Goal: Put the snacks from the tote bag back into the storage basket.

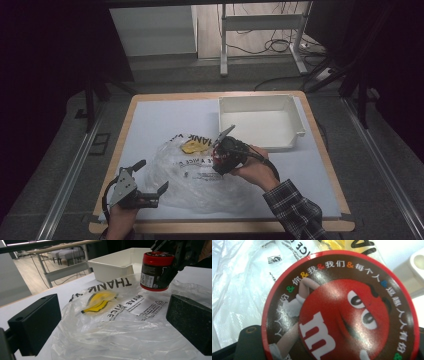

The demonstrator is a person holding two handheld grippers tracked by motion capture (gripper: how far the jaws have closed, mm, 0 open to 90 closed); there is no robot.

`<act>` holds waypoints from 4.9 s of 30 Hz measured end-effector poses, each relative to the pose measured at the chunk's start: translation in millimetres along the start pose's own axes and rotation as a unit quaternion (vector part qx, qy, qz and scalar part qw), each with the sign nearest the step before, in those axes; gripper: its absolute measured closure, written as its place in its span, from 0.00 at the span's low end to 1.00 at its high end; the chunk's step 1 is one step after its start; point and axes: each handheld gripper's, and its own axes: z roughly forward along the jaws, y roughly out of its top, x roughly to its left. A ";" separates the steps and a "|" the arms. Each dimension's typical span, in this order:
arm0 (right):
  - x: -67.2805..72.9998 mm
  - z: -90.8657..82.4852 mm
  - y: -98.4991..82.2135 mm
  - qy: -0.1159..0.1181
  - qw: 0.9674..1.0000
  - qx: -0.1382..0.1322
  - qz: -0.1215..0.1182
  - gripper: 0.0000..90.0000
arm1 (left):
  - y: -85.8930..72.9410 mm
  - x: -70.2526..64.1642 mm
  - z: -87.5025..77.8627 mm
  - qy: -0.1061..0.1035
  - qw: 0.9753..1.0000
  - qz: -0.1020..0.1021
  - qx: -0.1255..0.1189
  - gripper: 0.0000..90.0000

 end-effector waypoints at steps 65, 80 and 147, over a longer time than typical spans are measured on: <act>-77.7 -32.0 -33.2 -0.042 0.998 -0.038 0.027 0.28 | 0.4 1.0 -1.9 0.002 1.000 -0.008 -0.011 0.00; -90.3 -30.6 -28.0 -0.043 0.998 -0.042 0.035 0.28 | 0.5 1.0 -2.1 0.003 1.000 -0.005 -0.009 0.00; -140.3 31.5 20.1 -0.029 0.999 -0.033 -0.003 0.28 | 0.4 1.7 -2.8 0.003 1.000 -0.005 -0.010 0.00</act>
